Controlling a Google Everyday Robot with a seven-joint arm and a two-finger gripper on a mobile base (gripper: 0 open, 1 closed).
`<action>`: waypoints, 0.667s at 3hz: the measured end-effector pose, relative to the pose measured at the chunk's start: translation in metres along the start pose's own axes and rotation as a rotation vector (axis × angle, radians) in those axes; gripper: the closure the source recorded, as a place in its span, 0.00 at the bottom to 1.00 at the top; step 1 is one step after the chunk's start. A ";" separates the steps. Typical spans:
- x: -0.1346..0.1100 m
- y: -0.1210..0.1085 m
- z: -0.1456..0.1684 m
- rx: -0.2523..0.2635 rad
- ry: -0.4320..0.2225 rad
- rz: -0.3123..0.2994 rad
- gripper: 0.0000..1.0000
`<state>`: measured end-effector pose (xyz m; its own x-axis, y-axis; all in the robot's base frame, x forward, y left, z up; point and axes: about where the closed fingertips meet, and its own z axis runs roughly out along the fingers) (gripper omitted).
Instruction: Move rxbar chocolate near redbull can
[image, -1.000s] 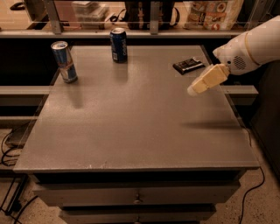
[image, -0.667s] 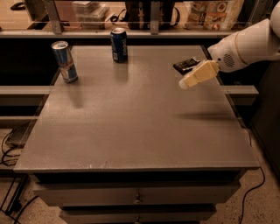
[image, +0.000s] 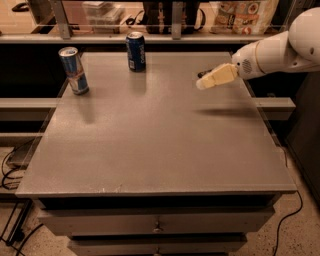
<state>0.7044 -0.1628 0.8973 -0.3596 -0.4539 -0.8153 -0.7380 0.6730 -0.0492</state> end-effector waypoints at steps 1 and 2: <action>0.003 -0.029 0.025 0.017 -0.043 0.081 0.00; 0.006 -0.049 0.046 0.030 -0.056 0.130 0.00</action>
Offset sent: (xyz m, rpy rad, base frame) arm 0.0906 -0.0181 -0.0403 0.1414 0.0333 -0.1516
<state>0.7647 -0.1716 0.8686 -0.4178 -0.3292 -0.8468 -0.6695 0.7416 0.0420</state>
